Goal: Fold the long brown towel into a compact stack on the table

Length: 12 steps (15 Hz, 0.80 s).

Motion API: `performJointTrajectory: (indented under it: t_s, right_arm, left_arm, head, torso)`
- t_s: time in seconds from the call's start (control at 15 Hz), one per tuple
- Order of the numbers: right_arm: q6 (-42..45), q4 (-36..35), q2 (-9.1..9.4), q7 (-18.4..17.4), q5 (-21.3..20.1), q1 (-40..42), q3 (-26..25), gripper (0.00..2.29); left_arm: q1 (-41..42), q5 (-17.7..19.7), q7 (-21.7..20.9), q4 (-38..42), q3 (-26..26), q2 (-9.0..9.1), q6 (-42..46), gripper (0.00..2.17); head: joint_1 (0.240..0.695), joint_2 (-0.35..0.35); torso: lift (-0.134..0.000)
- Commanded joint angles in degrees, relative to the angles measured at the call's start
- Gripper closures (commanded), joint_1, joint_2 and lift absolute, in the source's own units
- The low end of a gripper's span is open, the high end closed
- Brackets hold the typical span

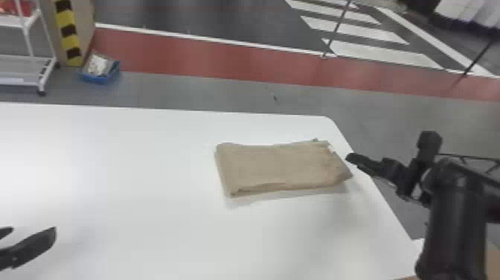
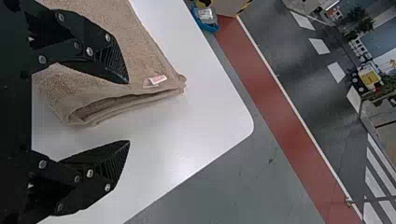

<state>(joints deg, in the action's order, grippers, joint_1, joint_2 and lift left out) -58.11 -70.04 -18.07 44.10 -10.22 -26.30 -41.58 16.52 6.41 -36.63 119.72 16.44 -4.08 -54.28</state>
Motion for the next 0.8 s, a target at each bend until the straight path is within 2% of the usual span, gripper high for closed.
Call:
performJointTrajectory:
  t_s: [0.0,0.47,0.67,0.73]
  right_arm:
    - [2.42,1.92,-0.12,-0.24,-1.91,-0.77,1.59,0.06]
    - [10.33,9.74,0.58,-3.58,-5.43,-4.46,5.99,0.1]
    - [12.79,12.91,0.76,-4.81,-7.98,-5.69,7.22,0.25]
    - [12.97,13.0,1.02,-4.81,-8.07,-5.69,7.48,0.38]
  left_arm:
    - [0.09,0.0,-0.02,-0.01,-0.27,0.03,0.0,0.09]
    - [1.5,0.18,-0.37,0.17,1.75,-0.23,1.58,0.09]
    - [1.76,0.27,-0.37,0.17,1.93,-0.23,1.58,0.09]
    - [1.76,0.27,-0.37,0.08,1.93,-0.23,1.76,0.09]
  head:
    - [0.695,-0.337]
    - [0.695,-0.315]
    - [0.695,-0.299]
    - [0.695,-0.296]
  torso:
    - [-0.124]
    - [-0.124]
    - [-0.124]
    - [-0.124]
